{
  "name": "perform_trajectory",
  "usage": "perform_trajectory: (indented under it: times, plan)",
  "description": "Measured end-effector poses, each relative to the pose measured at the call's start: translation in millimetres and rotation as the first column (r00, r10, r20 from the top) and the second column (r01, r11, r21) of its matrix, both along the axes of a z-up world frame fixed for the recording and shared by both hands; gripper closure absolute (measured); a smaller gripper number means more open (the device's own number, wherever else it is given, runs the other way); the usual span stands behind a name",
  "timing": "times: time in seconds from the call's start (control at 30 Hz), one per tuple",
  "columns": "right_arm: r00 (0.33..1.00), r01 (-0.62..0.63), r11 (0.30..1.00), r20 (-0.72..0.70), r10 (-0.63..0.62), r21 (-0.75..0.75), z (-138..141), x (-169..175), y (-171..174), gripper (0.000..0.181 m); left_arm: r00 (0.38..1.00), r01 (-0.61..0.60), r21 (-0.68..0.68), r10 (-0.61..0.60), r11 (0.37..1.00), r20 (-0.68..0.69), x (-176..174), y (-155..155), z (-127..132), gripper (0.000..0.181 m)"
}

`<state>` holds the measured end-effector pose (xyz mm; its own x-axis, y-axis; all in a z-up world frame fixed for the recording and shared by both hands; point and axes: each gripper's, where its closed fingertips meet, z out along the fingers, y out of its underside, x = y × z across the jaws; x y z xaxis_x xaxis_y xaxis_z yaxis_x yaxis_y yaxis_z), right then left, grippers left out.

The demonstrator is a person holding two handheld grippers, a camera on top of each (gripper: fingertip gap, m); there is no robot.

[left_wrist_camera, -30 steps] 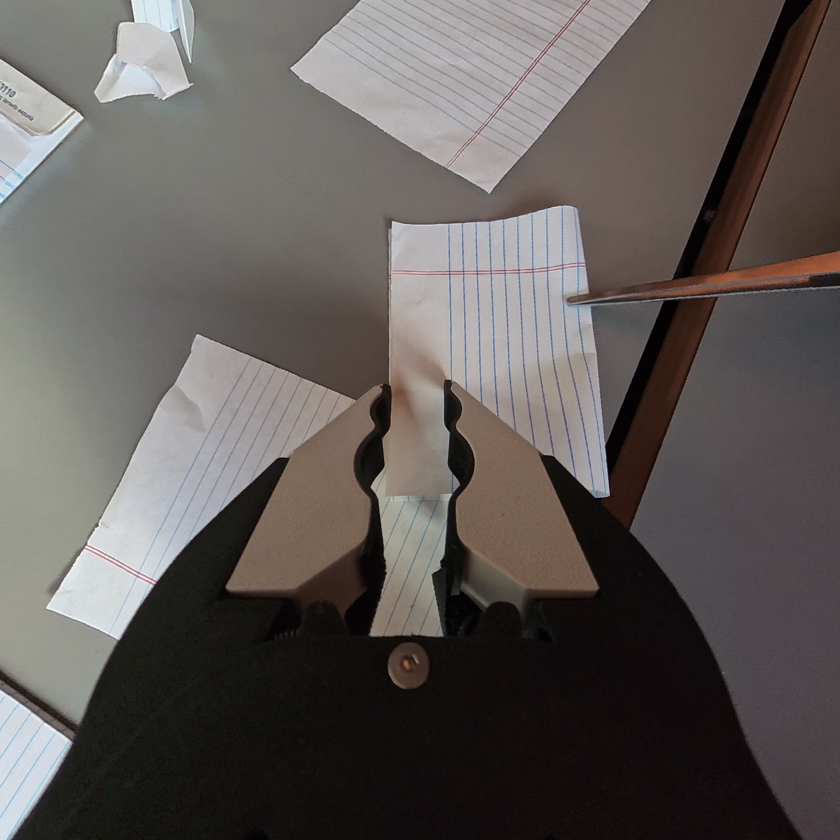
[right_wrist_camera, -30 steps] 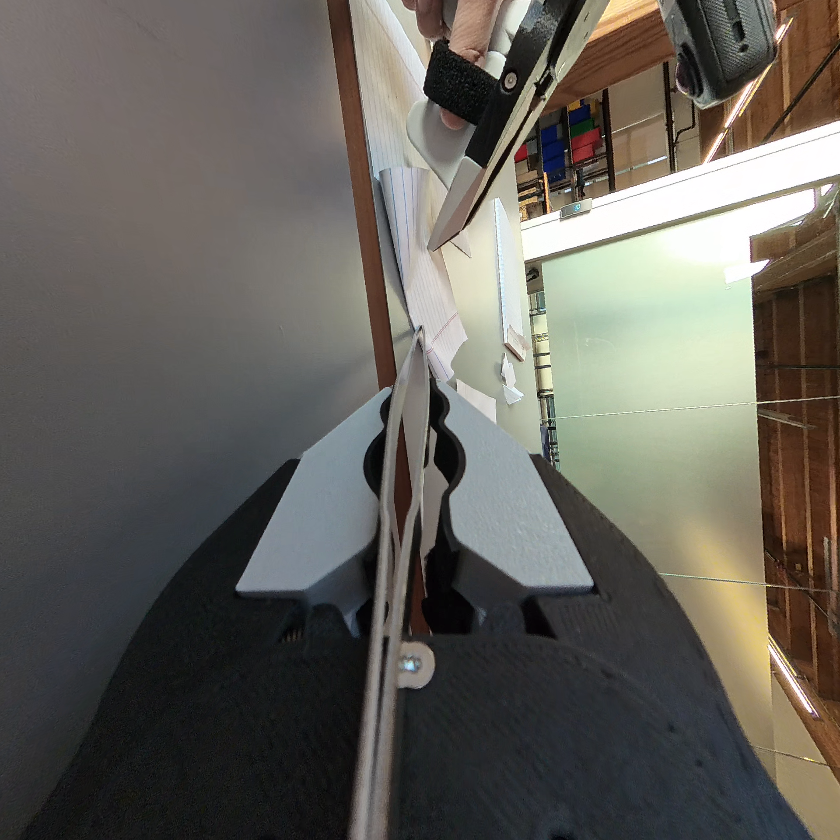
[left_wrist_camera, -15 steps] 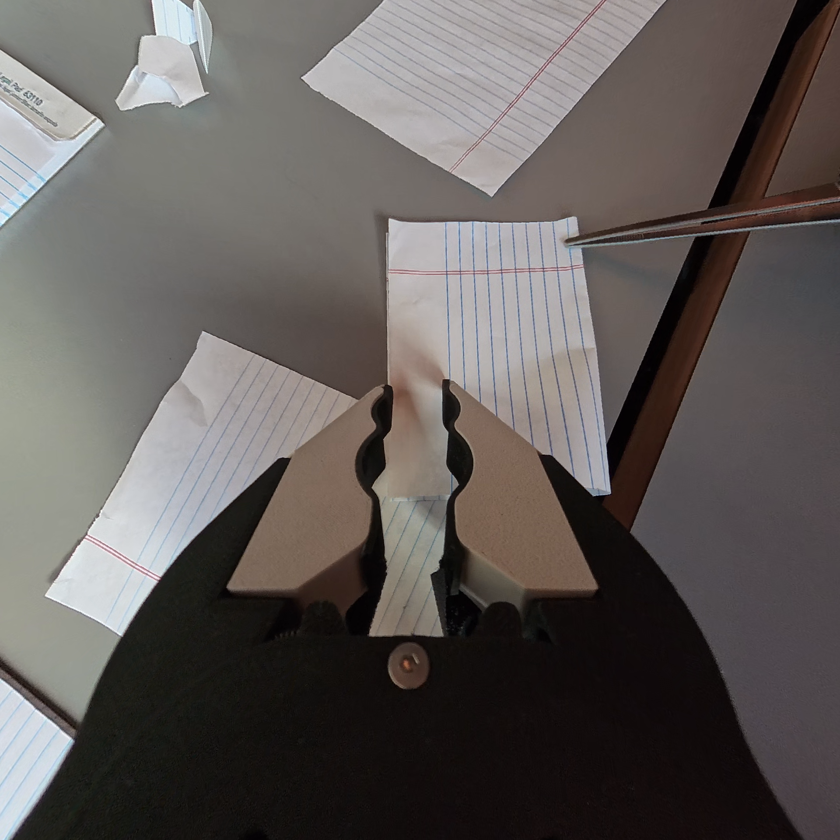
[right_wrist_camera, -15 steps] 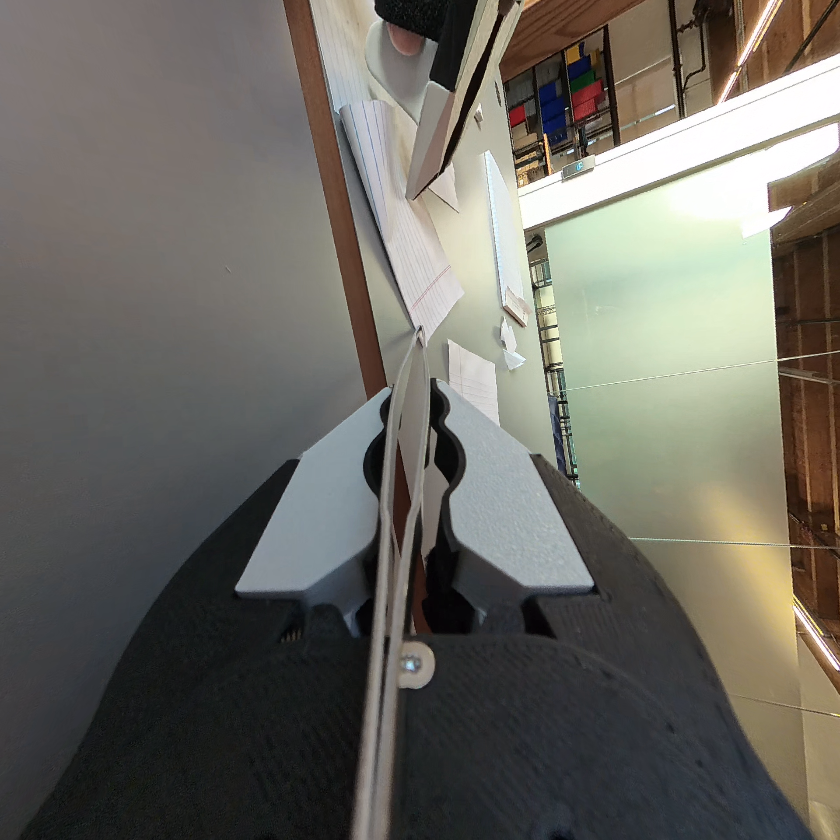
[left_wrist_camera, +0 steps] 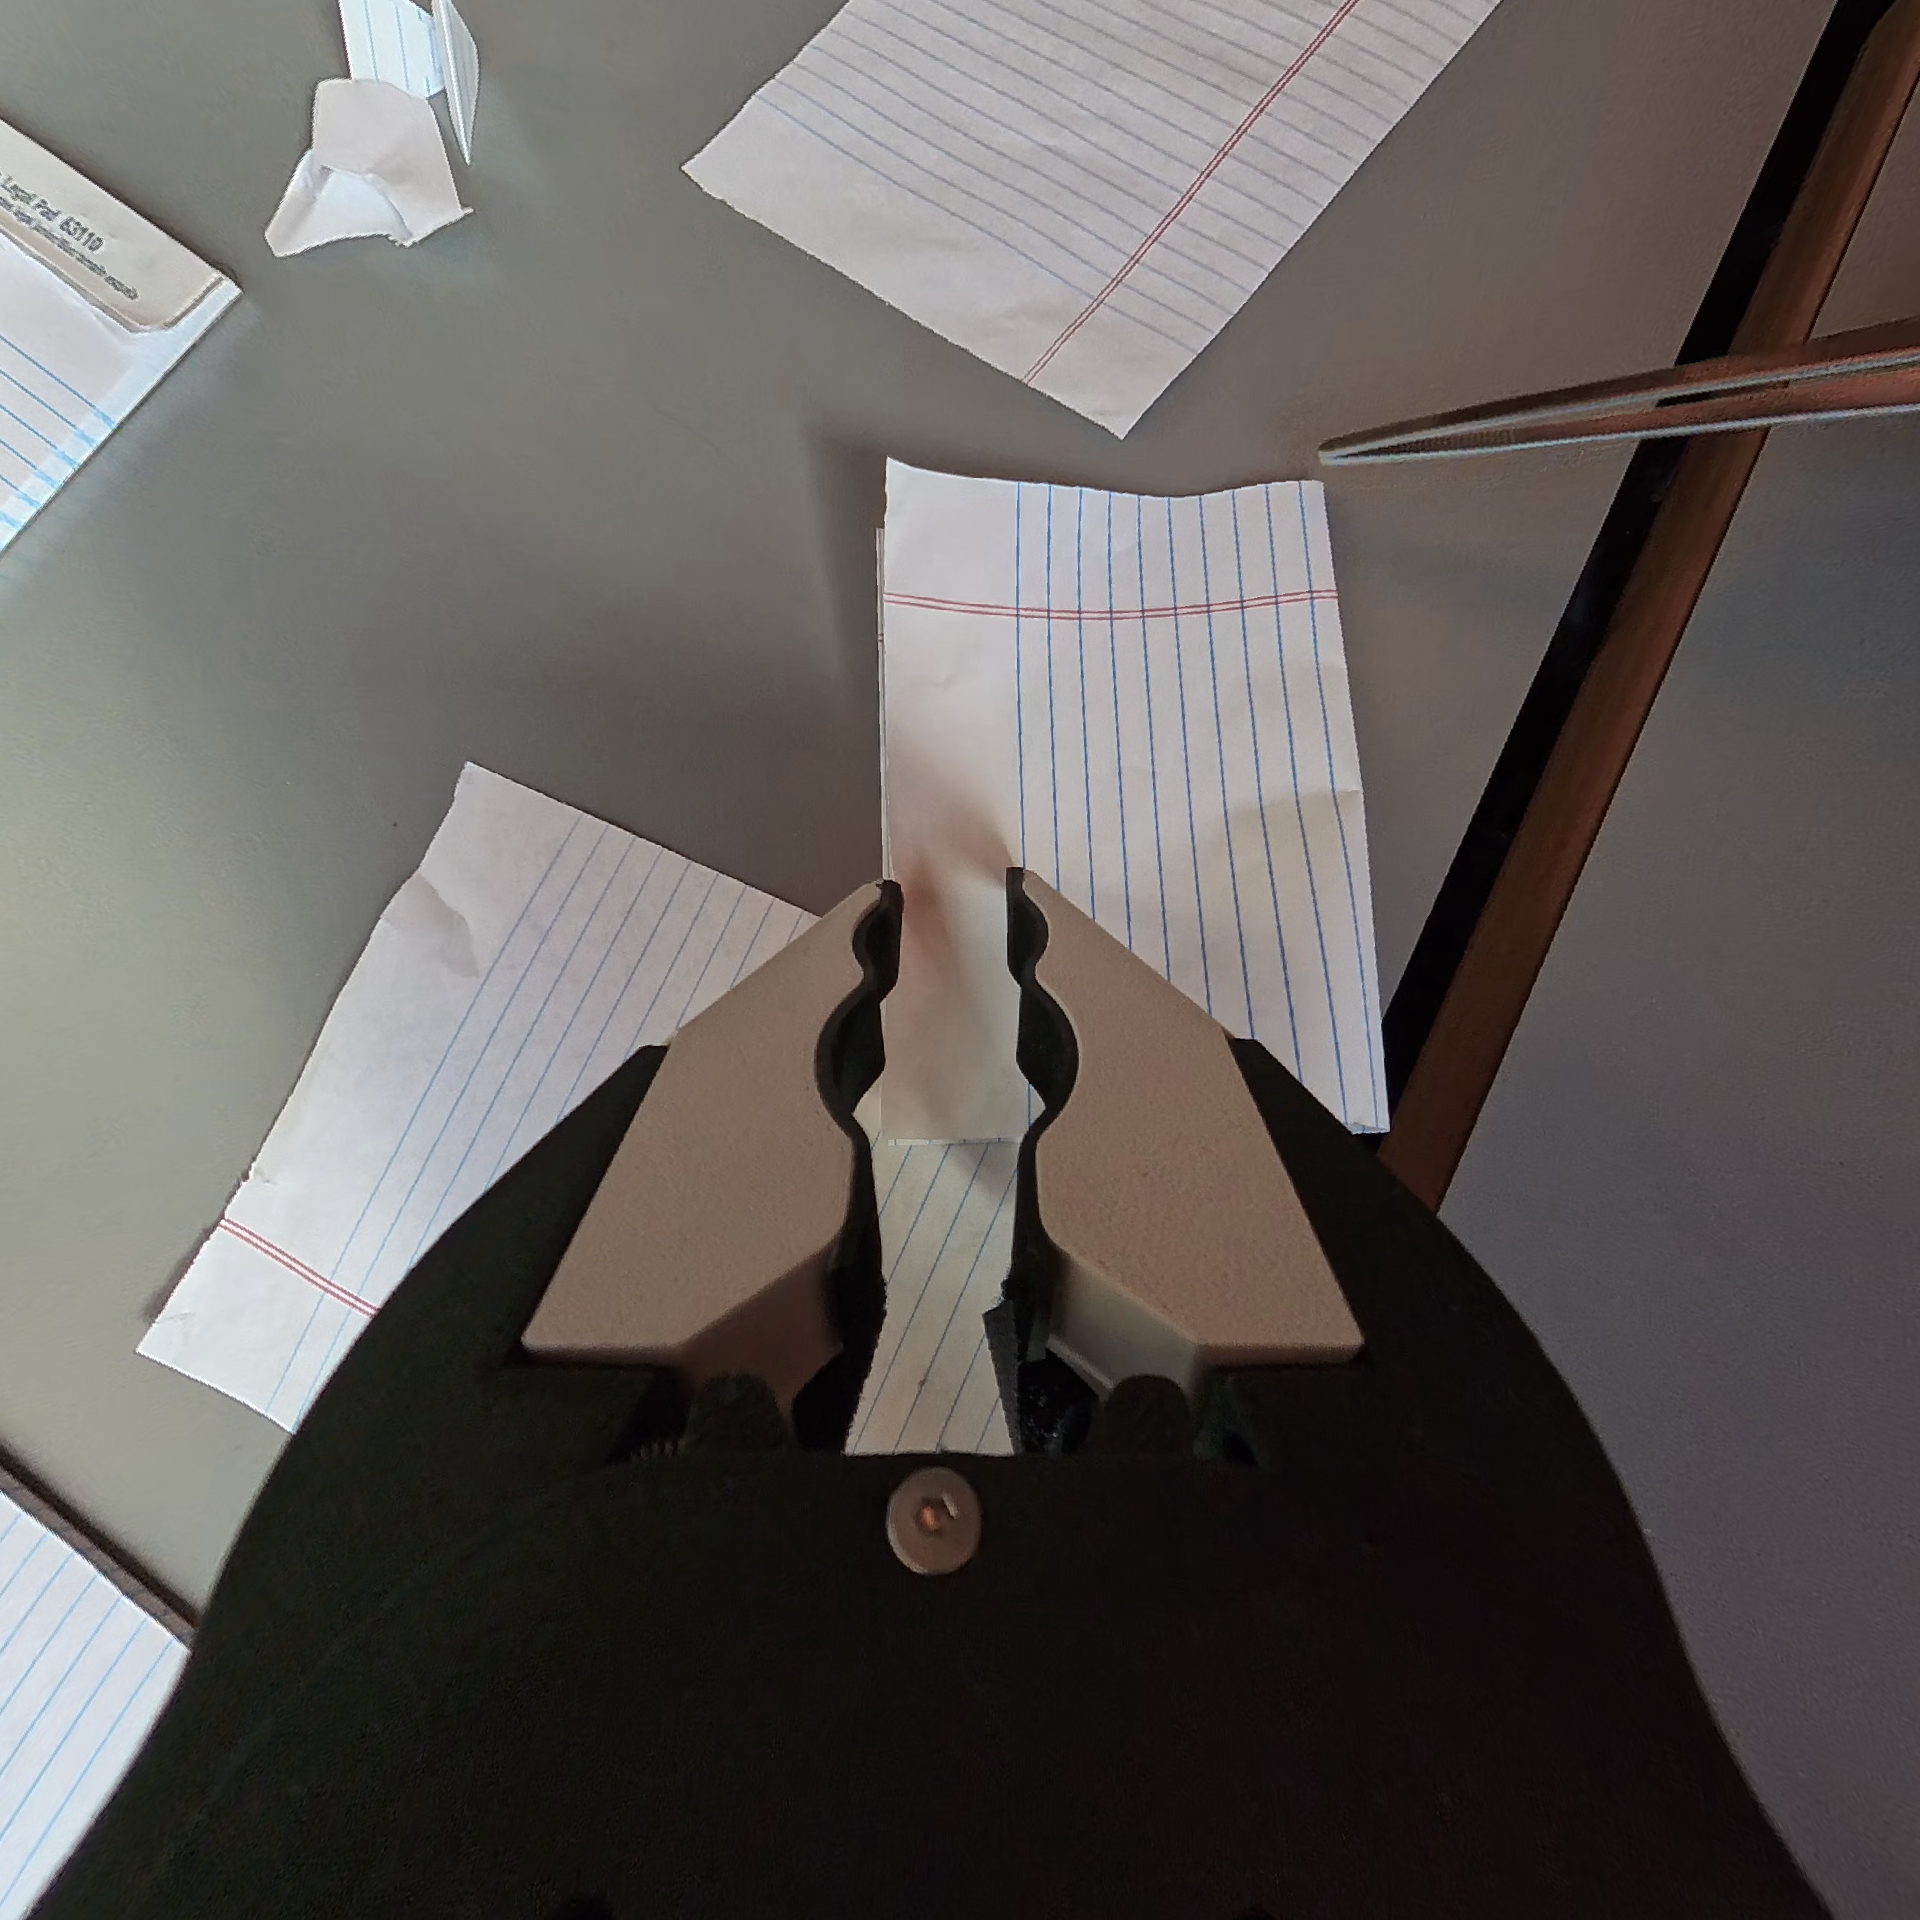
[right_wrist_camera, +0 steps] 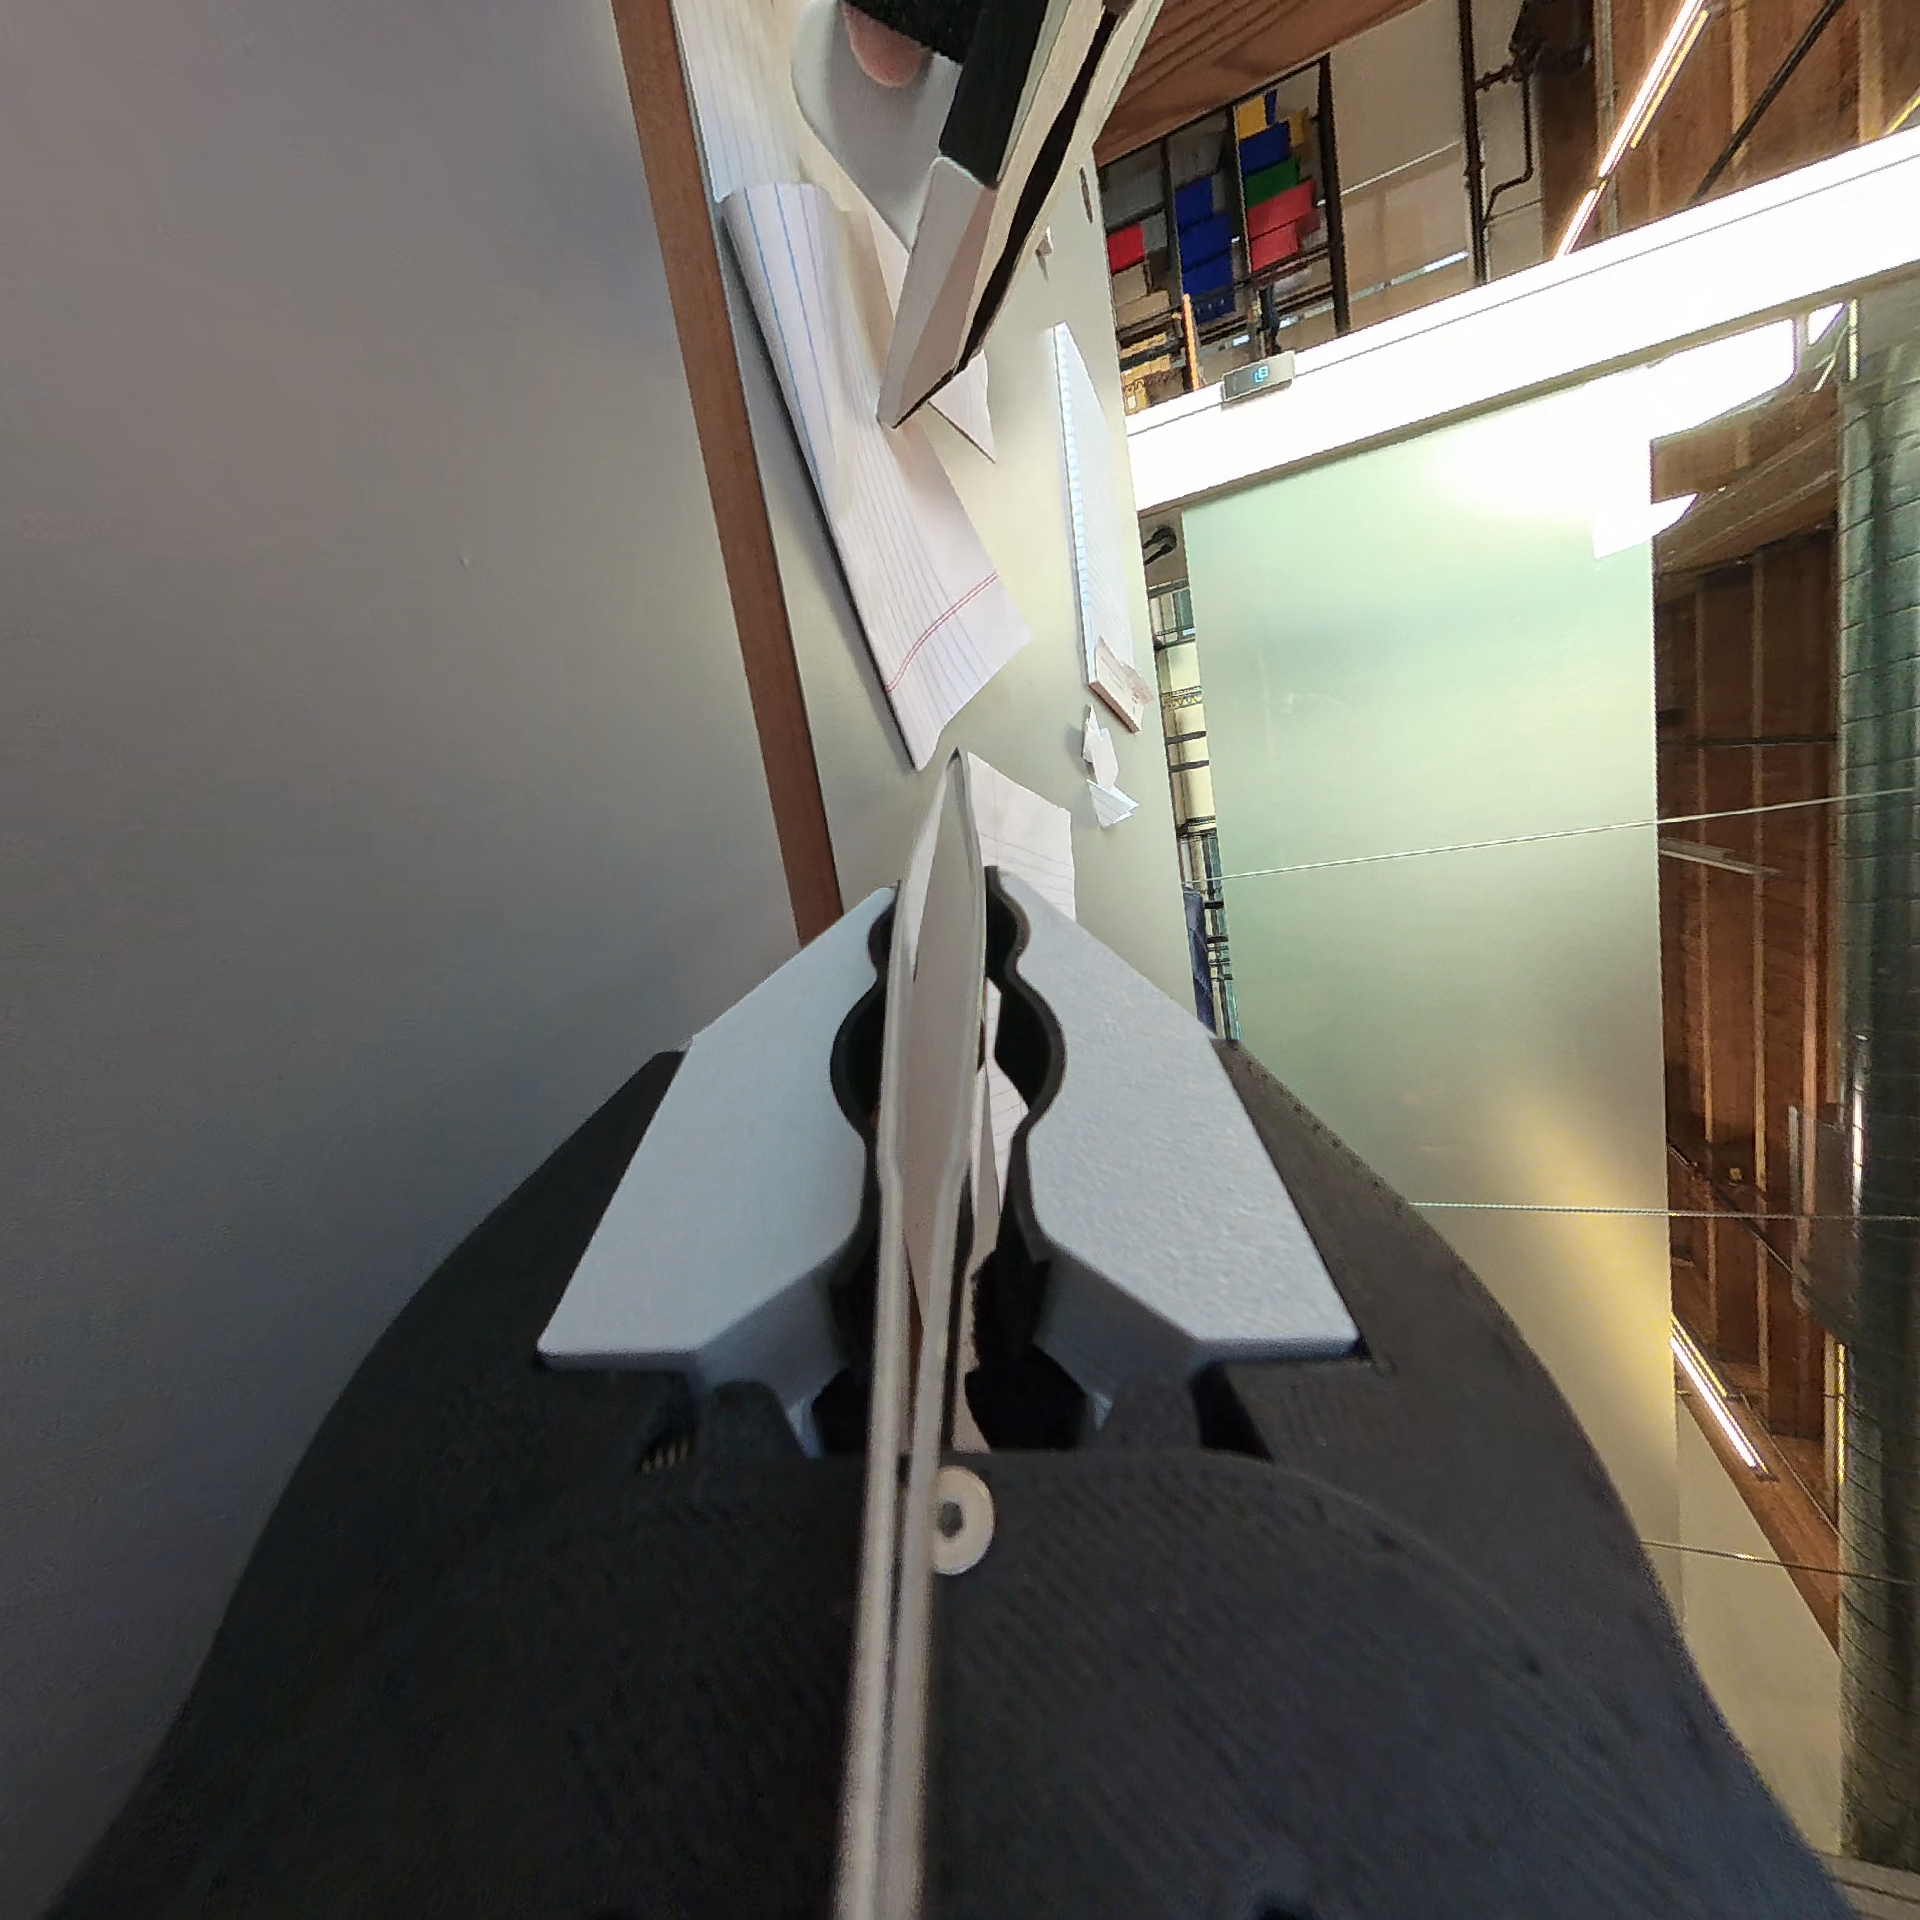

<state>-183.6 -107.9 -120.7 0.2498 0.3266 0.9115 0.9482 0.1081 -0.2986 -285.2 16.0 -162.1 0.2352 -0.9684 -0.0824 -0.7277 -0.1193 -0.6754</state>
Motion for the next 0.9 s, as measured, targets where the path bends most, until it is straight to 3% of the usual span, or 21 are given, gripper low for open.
perform_trajectory:
  times: [0.1,0.3,0.9]
  plan:
    - [1.000,-0.017,1.000,-0.014,0.017,0.011,6.1,-6.3,0.1,0.169,1.000,0.001,0.001,-0.001,1.000,-0.004,0.0,0.0,0.0,0.162]
    - [0.997,-0.072,0.997,0.019,0.072,-0.036,-10.5,-22.4,-2.2,0.169,1.000,-0.001,-0.003,0.001,1.000,-0.003,-0.1,-0.1,0.0,0.163]
    - [0.981,-0.182,0.982,-0.073,0.178,-0.051,-11.2,-74.9,-13.4,0.169,1.000,-0.012,0.007,0.012,1.000,-0.006,0.3,-1.5,-0.1,0.165]
